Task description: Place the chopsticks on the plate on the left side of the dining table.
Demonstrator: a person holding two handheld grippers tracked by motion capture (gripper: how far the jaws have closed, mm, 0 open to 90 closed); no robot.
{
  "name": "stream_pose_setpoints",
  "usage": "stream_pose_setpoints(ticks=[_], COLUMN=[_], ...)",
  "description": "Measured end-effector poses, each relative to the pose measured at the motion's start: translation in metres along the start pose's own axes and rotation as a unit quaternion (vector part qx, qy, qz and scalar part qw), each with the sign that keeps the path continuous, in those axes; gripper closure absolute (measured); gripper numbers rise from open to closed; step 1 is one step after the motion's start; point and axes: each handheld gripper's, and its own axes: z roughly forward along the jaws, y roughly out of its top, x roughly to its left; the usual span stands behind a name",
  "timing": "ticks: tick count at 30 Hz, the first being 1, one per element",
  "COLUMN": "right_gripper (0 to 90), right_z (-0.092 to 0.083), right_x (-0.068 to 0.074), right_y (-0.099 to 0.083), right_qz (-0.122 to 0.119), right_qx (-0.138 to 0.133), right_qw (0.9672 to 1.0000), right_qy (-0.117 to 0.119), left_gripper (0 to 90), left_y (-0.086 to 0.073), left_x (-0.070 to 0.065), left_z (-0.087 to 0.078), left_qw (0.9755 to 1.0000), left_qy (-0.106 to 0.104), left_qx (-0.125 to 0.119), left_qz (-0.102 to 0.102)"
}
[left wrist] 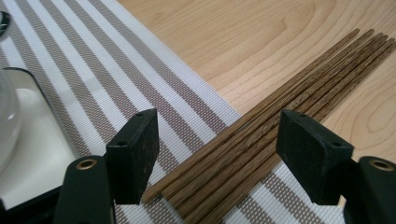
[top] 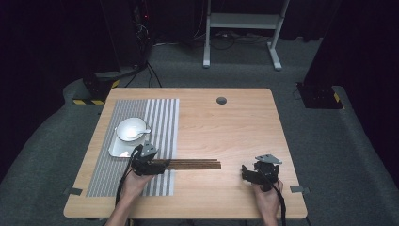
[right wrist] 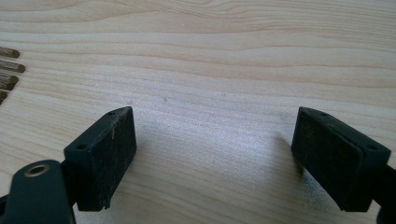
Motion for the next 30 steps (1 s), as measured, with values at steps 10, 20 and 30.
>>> stream_pose_setpoints(ticks=[10, 20, 30], right_gripper=[13.7, 13.7, 13.7], right_z=[0.0, 0.0, 0.0], right_x=[0.0, 0.001, 0.001], right_y=[0.0, 0.0, 0.0], right_qz=[-0.003, -0.001, -0.001], right_qx=[-0.001, 0.0, 0.0], right_qw=[1.0, 1.0, 1.0], right_qy=[0.003, 0.003, 0.003], left_gripper=[30.7, 31.1, 32.3], left_y=[0.015, 0.026, 0.028], left_x=[-0.005, -0.014, -0.017], left_z=[0.02, 0.039, 0.052], left_qw=[0.9998, 0.9992, 0.9983], left_qy=[-0.017, -0.021, -0.021], left_qx=[0.007, 0.023, 0.039], left_qz=[0.001, 0.025, 0.038])
